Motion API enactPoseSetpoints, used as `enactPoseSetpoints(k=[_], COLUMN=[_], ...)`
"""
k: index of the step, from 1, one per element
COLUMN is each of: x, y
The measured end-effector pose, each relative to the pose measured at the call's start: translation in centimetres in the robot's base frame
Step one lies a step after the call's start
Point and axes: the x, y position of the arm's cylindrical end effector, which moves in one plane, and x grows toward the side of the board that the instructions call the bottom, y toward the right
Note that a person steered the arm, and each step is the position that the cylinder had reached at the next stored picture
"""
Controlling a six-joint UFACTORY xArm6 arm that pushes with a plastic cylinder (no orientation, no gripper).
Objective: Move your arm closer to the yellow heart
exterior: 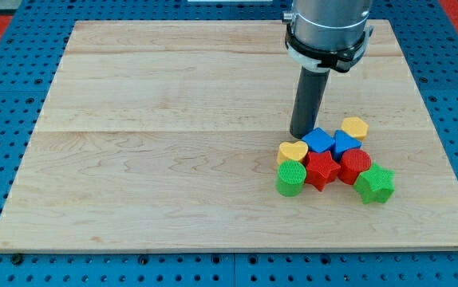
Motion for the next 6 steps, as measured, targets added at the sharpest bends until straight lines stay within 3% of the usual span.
enactPoseSetpoints(k=[3, 5, 6], x=[-0.8, -0.5, 1.3], y=[-1.3, -11.0, -7.5])
